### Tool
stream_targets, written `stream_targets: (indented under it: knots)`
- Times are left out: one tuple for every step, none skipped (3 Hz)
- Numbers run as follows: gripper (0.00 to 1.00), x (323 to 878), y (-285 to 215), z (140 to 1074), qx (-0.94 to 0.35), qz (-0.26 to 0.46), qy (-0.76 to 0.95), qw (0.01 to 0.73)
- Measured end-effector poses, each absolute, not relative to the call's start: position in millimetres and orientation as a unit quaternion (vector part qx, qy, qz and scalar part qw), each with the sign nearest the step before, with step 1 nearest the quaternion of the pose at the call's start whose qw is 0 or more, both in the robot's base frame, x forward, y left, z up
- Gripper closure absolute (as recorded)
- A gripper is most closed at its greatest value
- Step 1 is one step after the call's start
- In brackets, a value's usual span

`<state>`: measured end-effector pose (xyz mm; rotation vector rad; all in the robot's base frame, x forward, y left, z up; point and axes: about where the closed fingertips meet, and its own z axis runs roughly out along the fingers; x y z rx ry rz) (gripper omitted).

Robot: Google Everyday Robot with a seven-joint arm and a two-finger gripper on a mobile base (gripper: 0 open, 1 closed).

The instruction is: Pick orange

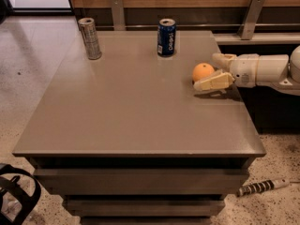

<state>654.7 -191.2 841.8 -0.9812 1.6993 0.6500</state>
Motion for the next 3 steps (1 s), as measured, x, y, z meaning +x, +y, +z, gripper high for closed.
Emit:
stream_targets:
  knots:
    - [0.27, 657.1, -183.8, 840.1, -0.410, 0.278, 0.698, 0.517]
    - [0.49, 658.2, -180.3, 834.8, -0.410, 0.284, 0.696, 0.517]
    - [0.74, 658.6, -177.1, 834.4, -0.412, 0.286, 0.695, 0.516]
